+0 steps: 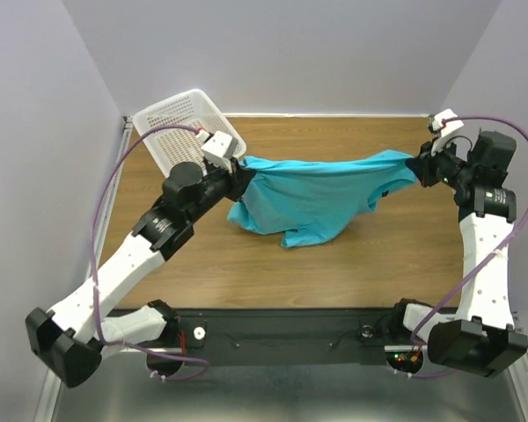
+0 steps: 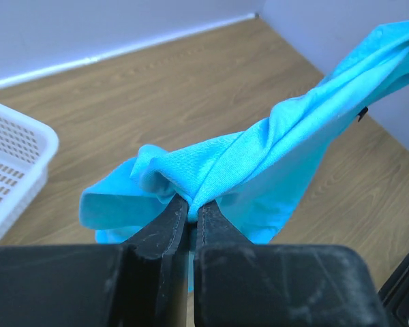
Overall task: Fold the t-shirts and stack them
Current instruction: Flatten the tshirt out
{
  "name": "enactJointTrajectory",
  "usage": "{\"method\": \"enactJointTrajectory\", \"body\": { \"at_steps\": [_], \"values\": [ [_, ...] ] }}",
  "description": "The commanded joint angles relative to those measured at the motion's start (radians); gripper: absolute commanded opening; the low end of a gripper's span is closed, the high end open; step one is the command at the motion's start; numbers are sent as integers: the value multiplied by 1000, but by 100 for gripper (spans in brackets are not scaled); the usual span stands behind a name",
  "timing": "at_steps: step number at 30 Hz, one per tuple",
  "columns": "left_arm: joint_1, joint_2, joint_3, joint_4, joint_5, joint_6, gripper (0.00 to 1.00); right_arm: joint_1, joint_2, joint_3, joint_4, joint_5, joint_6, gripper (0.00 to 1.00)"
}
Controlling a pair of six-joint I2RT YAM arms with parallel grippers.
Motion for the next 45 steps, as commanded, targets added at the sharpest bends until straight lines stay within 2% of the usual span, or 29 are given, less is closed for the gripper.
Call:
{"method": "enactJointTrajectory", "body": {
  "at_steps": [1, 8, 13, 20, 25, 30, 36, 41, 45],
  "values": [
    [0, -139, 33, 26, -117, 24, 5, -2, -19, 164, -39, -67, 76, 1],
    [0, -243, 127, 43, -165, 15, 2, -2, 11, 445, -195, -173, 128, 0],
    [0, -266, 135, 44, -141, -68, 1, -9, 18, 551, -261, -211, 145, 1],
    [1, -254, 24, 4, -118, -205, 0, -14, -1, 418, -252, -147, 147, 1],
    [1, -184, -69, 36, -121, -255, 0, -14, 39, 227, -88, -17, 244, 1],
    [1, -4, -157, 162, -102, -285, 0, -14, 193, 114, -20, -37, 245, 1],
    [-3, 167, -218, 332, -150, -340, 0, -14, 234, -50, 75, -26, 222, 1],
    [-8, 318, -180, 374, -164, -361, 0, -12, 310, -84, 122, -12, 209, 1],
    [-11, 491, -94, 394, -187, -340, 0, -11, 465, -55, 180, 20, 231, 1]
  ]
}}
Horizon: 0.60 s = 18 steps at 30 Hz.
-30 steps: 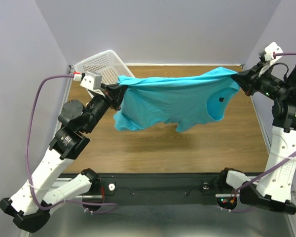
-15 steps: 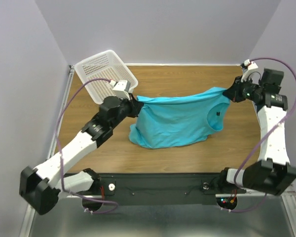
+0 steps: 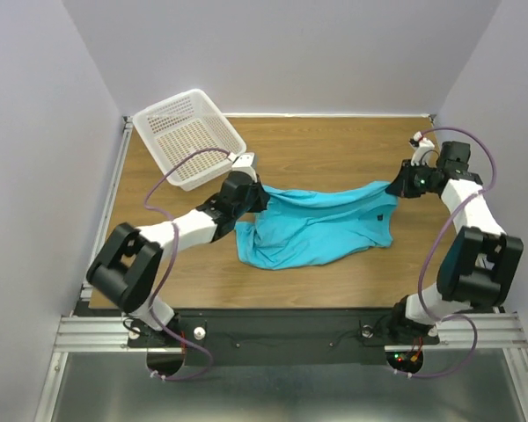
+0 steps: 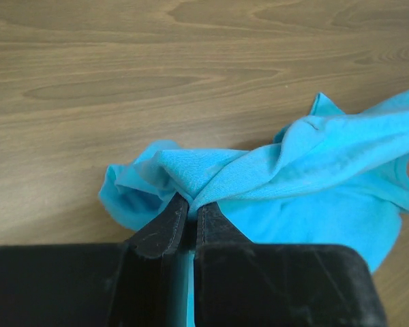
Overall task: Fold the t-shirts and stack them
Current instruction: Flatten the tshirt out
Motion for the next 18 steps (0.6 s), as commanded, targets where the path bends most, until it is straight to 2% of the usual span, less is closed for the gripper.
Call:
{"method": "enactJointTrajectory", "body": {
  "at_steps": [1, 7, 12, 15, 16, 18],
  "values": [
    [-7, 108, 129, 104, -50, 17, 0, -5, 139, 61, 150, 46, 24, 1],
    [-7, 320, 349, 99, -120, 79, 0, 4, 382, 216, 233, 123, 122, 1],
    [-7, 445, 512, 37, -218, 133, 0, 7, 501, 346, 302, 179, 193, 5],
    [7, 511, 606, -9, -260, 156, 0, 7, 567, 419, 326, 206, 236, 15],
    [10, 531, 659, -28, -254, 160, 1, 7, 582, 454, 324, 206, 242, 23],
    [14, 567, 706, -72, -255, 166, 21, 7, 592, 462, 322, 206, 242, 36]
  ]
}}
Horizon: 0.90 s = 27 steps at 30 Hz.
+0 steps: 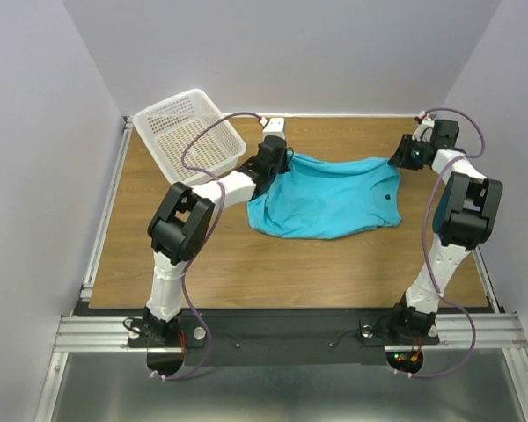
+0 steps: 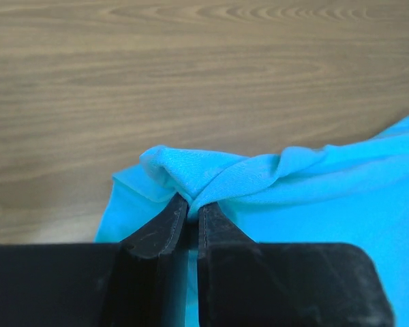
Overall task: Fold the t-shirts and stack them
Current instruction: Flatten the tshirt out
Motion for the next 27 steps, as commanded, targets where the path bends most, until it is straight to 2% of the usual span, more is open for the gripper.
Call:
{"method": "enactJointTrajectory", "body": {
  "at_steps": [1, 3, 5, 8, 10, 13, 19, 20, 23, 27],
  "values": [
    [16, 28, 134, -57, -61, 54, 41, 5, -5, 53, 83, 36, 38, 50],
    [16, 21, 146, -63, -42, 65, 55, 5, -48, 23, 83, 53, 9, 67],
    [16, -19, 149, -63, 11, 86, 61, 5, -152, -63, 83, 64, -67, 84],
    [15, -103, 122, -59, 91, 119, 63, 5, -324, -181, 73, 24, -185, 95],
    [13, -189, 83, -63, 169, 136, 63, 5, -416, -301, 10, -19, -247, 95],
    [12, -331, -102, -65, 226, 120, 63, 5, -591, -445, -94, -64, -376, 96],
    [12, -608, -470, -71, 199, 18, 62, 5, -682, -611, -191, -25, -459, 95],
    [13, -626, -554, -69, 190, -11, 61, 5, -680, -616, -197, -24, -459, 95],
    [27, -631, -647, -51, 145, -54, 61, 5, -661, -605, -204, -35, -423, 92],
    [44, -500, -644, 6, 116, -108, 58, 5, -625, -581, -208, -39, -367, 83]
  ]
}}
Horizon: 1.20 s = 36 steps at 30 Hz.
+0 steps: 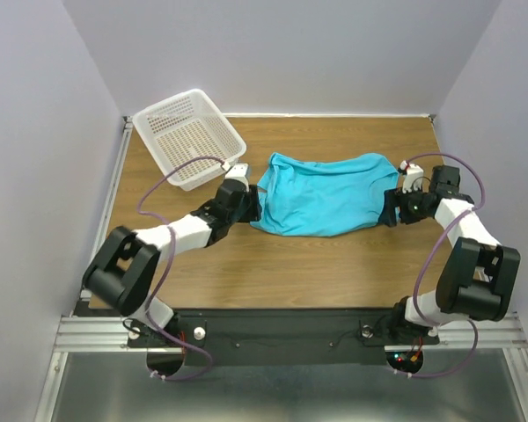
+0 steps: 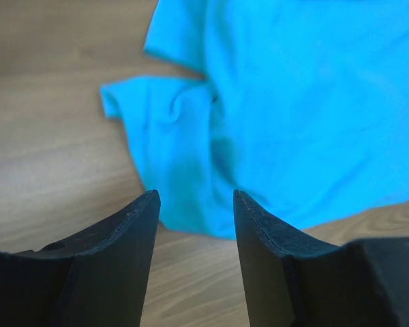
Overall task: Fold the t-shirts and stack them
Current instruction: Flatten the tshirt out
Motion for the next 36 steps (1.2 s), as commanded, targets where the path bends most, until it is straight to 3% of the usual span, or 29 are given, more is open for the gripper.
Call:
{"method": "enactJointTrajectory", "body": {
  "at_steps": [1, 6, 20, 23, 26, 28, 30, 36],
  "values": [
    [15, 124, 8, 56, -49, -77, 58, 5, 11, 47, -3, -12, 44, 78],
    [18, 268, 111, 48, -91, -100, 57, 5, 16, 46, -5, -5, 72, 76],
    [16, 308, 123, 38, -19, -82, 56, 5, 42, 22, -3, 8, 111, 77],
    [18, 349, 151, 12, 1, -68, 48, 5, 54, 30, -5, -3, 124, 77],
    [18, 359, 148, 7, 12, -62, 26, 5, 62, 36, -12, 2, 129, 77],
    [18, 331, 139, 13, 10, -62, 18, 5, 63, 41, -22, 3, 121, 77],
    [18, 296, 122, 16, 7, -62, 3, 5, 72, 47, -49, -1, 98, 77],
    [18, 6, 68, -1, -29, -118, 0, 5, 149, 70, -126, -6, 43, 69]
  ]
}}
